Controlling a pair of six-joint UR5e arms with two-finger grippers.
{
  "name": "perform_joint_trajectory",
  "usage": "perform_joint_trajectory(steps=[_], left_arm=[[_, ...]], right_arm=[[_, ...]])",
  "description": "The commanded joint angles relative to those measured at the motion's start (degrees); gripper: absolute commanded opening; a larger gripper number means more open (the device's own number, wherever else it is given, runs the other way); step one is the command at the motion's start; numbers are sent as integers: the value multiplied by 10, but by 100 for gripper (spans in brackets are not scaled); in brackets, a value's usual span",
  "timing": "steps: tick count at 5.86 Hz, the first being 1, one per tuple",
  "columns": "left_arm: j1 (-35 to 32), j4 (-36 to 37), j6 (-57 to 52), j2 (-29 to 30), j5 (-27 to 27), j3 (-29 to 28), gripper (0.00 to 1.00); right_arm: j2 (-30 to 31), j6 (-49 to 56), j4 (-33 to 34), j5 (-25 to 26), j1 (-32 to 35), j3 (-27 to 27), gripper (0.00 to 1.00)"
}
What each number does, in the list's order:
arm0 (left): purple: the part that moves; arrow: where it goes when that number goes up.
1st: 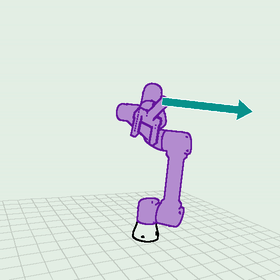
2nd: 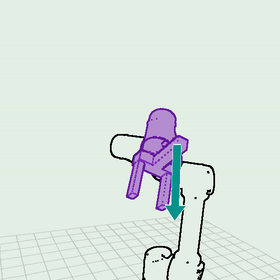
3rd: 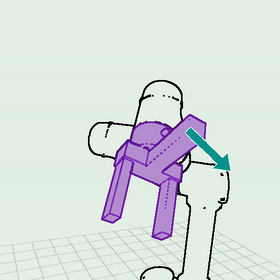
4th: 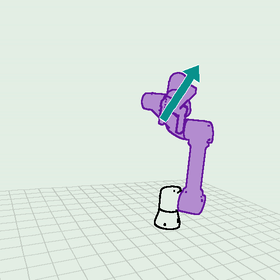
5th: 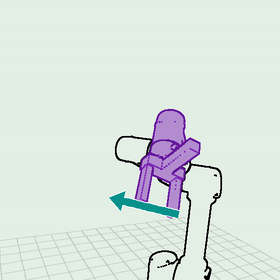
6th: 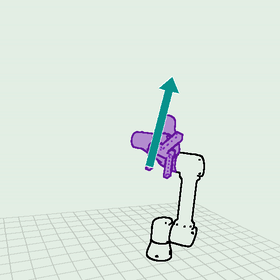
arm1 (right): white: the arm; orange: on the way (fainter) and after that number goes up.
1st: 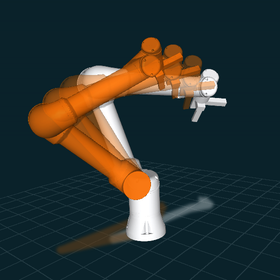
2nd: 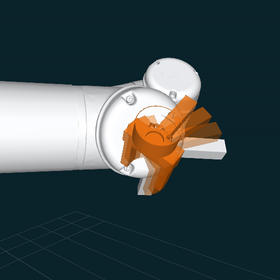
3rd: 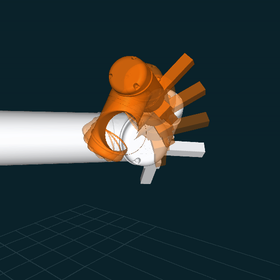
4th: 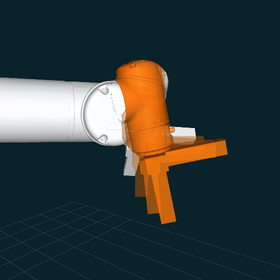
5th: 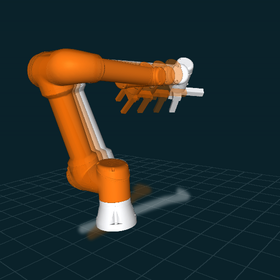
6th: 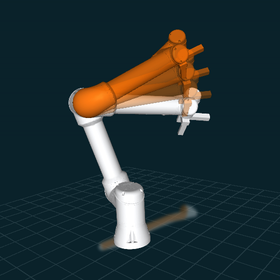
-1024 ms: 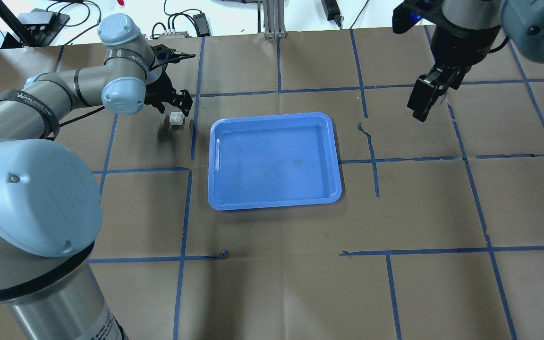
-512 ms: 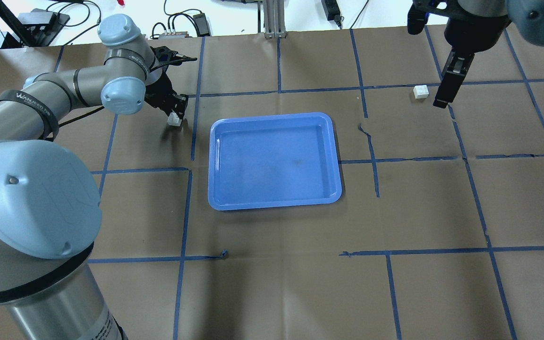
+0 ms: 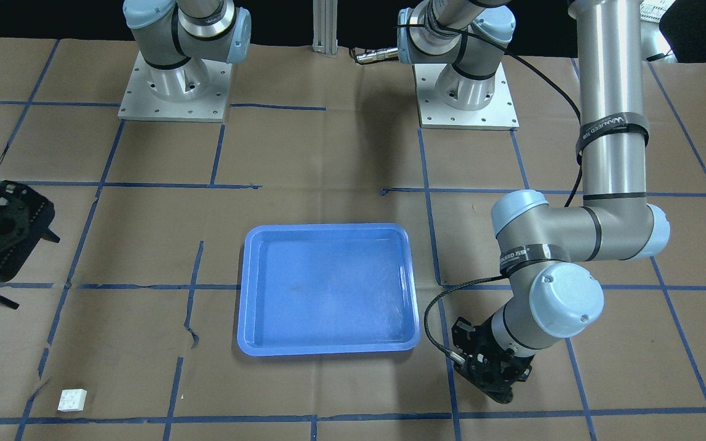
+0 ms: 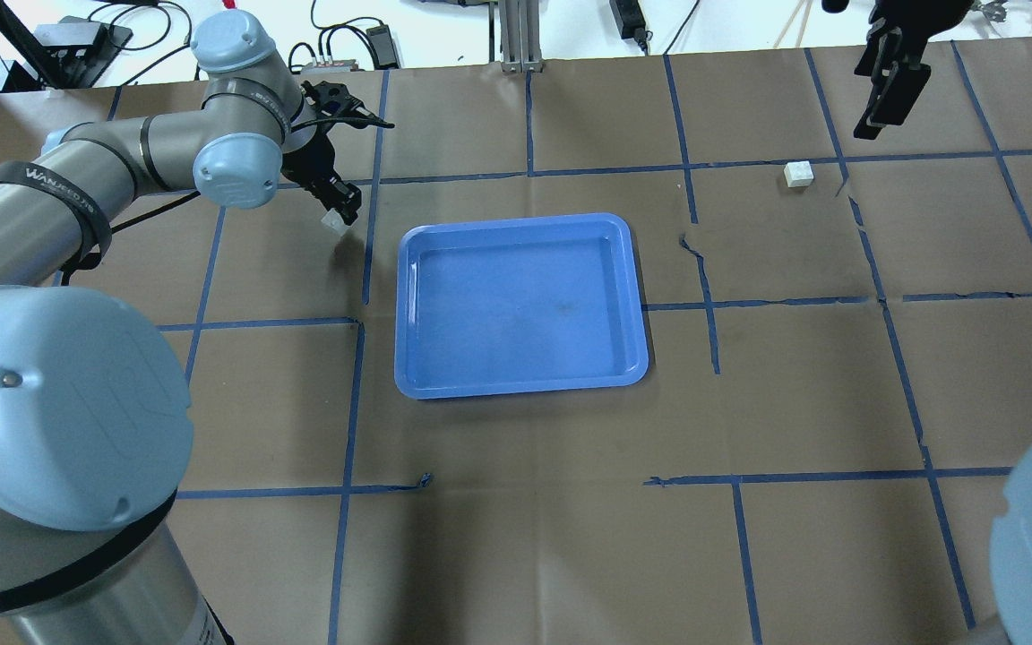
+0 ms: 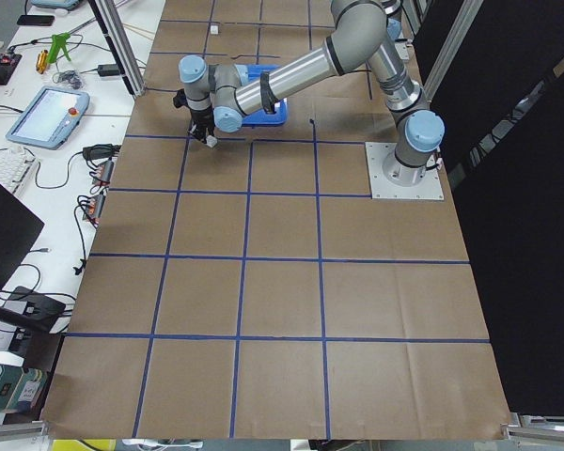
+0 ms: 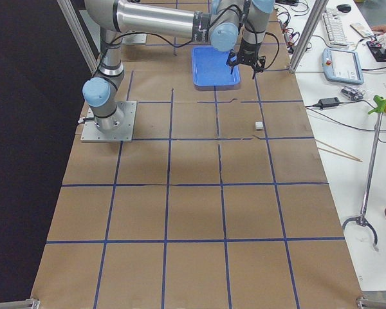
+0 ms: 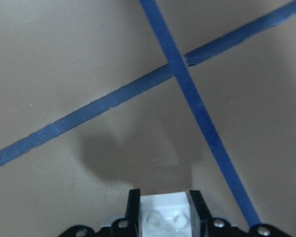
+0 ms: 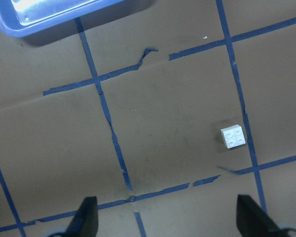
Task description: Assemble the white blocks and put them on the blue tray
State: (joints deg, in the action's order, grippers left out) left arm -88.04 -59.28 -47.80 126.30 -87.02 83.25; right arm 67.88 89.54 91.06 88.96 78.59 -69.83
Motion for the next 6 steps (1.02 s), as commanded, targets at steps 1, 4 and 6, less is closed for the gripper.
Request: perform_joint_trajectory(steps=[1, 4, 6], left_arm=[[-78, -39, -128, -34, -2, 0, 11], [-180, -65, -193, -56, -6, 27, 11], [-200, -48, -231, -47, 0, 50, 11]], right_arm=[[-80, 101, 3, -43, -40, 66, 100], [-159, 187, 9, -144, -83, 88, 100], [-195, 205, 9, -155, -88, 76, 100]])
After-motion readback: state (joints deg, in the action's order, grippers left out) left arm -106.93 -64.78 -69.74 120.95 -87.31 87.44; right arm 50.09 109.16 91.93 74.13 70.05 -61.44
